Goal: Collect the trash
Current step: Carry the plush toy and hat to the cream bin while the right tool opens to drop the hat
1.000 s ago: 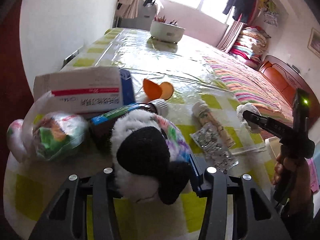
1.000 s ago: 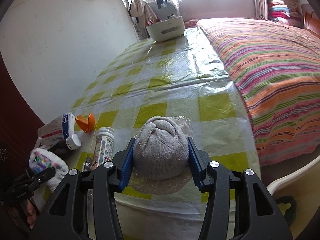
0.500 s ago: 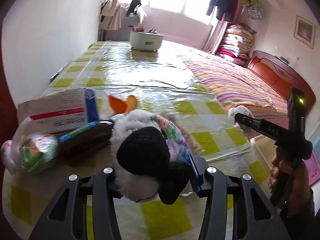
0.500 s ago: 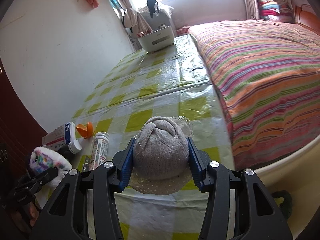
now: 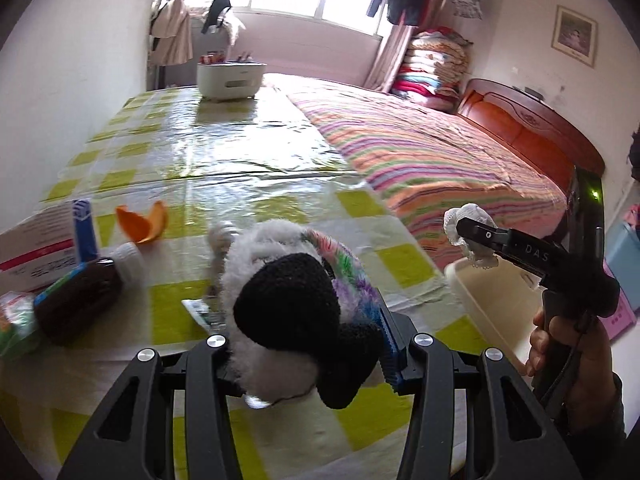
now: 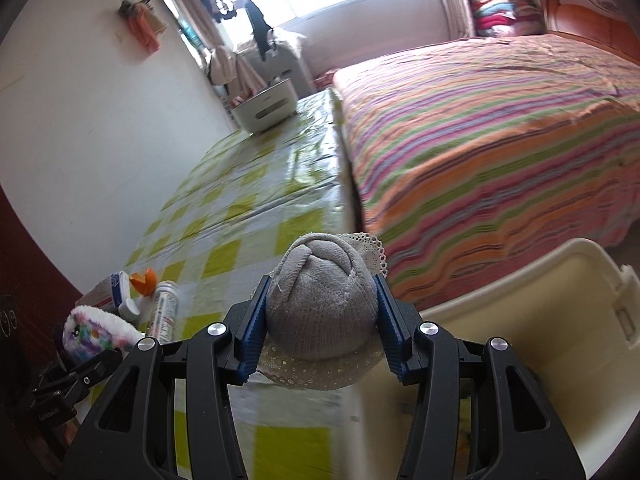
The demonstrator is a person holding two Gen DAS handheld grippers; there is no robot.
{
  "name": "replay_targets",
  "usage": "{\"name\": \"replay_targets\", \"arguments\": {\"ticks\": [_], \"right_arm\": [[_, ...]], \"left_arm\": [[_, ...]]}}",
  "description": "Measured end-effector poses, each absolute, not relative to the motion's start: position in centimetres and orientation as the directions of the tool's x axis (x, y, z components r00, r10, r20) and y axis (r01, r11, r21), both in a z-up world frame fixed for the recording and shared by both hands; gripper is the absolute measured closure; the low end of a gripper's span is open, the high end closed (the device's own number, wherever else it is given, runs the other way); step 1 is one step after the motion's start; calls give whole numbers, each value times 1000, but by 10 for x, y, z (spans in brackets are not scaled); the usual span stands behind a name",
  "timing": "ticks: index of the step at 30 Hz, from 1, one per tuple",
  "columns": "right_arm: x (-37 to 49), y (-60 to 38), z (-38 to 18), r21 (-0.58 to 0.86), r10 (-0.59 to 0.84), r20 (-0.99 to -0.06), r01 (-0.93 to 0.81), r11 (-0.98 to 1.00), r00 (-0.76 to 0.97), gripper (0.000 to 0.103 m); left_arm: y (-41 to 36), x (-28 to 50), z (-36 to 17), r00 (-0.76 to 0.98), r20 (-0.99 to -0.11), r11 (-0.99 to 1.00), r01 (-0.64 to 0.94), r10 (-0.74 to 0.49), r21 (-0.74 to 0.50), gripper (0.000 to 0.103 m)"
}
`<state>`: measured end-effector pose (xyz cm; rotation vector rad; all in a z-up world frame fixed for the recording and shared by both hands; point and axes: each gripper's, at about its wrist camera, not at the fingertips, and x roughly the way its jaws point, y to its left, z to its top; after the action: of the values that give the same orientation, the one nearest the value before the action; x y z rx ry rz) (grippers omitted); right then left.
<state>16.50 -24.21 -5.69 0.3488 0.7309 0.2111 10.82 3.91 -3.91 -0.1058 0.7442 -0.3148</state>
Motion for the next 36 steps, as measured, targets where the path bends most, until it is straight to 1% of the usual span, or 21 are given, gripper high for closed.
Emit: {"name": "replay_targets", "arguments": {"ticks": [17,24,27,29,31,36], "right_arm": [[130,-312,-53,377,201,-591,47,925,781,54],[119,-334,-56,375,160,-589,92,922,792,53],[117,-338,-57,377,150,-587,105,920,795,47],[114,-343,-55,386,144,-577,112,916,804,39],[111,-346,-52,395,144,-562,112,912,814,35],[105,-352,-47,413,131,-528,118,903,839,35]], "left_arm": [[-59,109,-38,624,-664,900,396,-411,-184,57],[-85,107,-38,601,-668,881,435,-439,-187,57],[-95,107,-39,592,-671,875,446,-446,-189,57],[-100,106,-40,588,-673,873,450,-448,-187,57],[-105,107,-41,581,-676,870,455,-453,-192,57],[-117,108,-41,572,-677,864,464,-462,-197,57]]}}
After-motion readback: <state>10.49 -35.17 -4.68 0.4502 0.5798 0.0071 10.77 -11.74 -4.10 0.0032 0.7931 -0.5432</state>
